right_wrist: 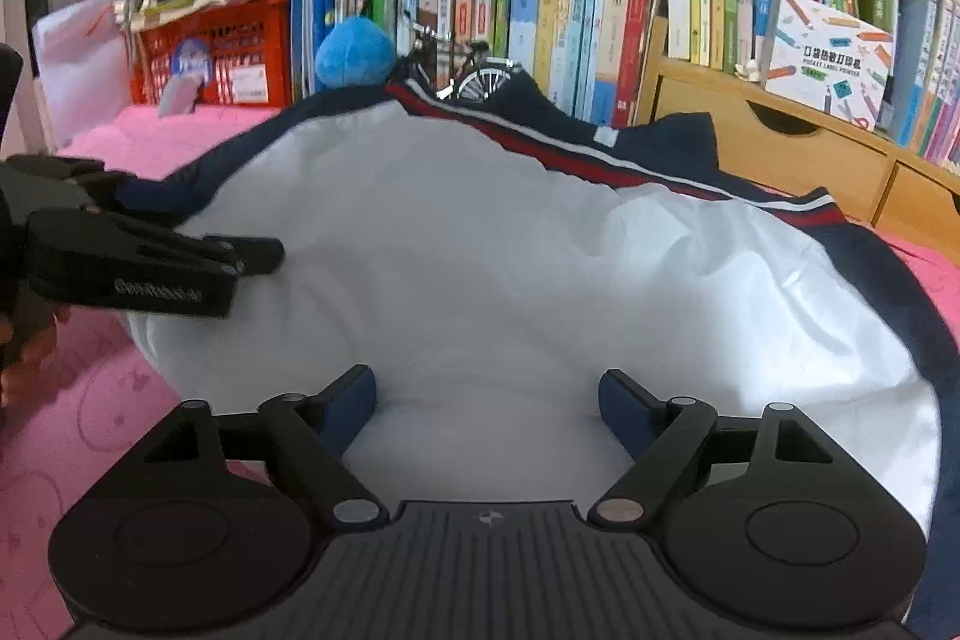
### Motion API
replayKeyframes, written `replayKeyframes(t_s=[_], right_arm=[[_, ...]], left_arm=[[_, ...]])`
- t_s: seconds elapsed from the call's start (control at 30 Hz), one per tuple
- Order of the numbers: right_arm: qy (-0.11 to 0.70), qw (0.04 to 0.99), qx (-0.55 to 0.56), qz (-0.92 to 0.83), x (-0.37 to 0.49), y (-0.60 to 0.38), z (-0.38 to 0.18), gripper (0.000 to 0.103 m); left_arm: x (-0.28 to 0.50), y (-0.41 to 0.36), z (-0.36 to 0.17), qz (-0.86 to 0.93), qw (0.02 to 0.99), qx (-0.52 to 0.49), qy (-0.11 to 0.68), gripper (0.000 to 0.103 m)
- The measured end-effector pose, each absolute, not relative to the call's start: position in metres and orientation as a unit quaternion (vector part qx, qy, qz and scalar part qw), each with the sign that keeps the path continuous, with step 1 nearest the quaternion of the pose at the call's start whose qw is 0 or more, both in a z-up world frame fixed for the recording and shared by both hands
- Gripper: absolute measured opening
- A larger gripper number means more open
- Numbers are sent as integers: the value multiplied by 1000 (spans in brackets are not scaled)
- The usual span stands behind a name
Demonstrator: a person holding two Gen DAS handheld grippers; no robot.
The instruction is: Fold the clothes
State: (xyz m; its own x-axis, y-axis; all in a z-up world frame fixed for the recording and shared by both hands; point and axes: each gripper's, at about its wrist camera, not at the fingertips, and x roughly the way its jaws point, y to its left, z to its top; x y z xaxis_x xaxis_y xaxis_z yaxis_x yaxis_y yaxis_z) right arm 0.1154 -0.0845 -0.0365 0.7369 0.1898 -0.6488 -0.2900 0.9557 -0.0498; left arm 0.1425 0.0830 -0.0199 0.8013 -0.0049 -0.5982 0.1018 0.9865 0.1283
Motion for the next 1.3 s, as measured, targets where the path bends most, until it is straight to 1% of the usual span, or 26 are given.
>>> replayKeyframes(t_s=[0.07,0.17,0.37,0.43,0.5,0.53,0.6,0.7,0.8,0.9,0.97,1.03,1.13,1.3], right_arm=[[343,929,-73,119,115,-97,-33,88],[339,932,-112,55,109,-124,-31,88],[346,930,-122,-35,86,-201,-25,88],[349,931,-100,-46,78,-219,-24,88],[345,934,-73,-54,67,-230,-20,84],[332,940,-62,-51,58,-229,-17,81],[305,951,-41,-5,41,-225,-13,81],[279,956,-20,92,27,-204,-7,83],[270,949,-53,152,32,-175,-10,88],[282,942,-77,167,47,-152,-21,89],[295,938,-84,162,58,-143,-31,99],[334,926,-75,158,73,-140,-40,103],[340,925,-49,161,74,-145,-40,103],[342,925,-61,157,70,-143,-43,103]], left_arm=[[142,83,-20,-28,946,74,315,87],[142,83,-20,-26,946,75,316,87],[143,83,-21,-26,945,74,317,88],[143,83,-21,-26,945,75,317,88],[143,83,-21,-25,945,77,317,88],[143,83,-21,-25,945,78,317,88],[143,83,-21,-24,945,78,317,88],[143,82,-21,-23,945,78,317,88],[142,81,-21,-19,945,83,317,89],[142,79,-20,-15,945,88,316,91],[142,79,-20,-13,944,89,316,92],[142,79,-20,-12,944,89,317,92],[143,79,-20,-12,944,88,317,93],[143,81,-20,-11,944,84,318,94]])
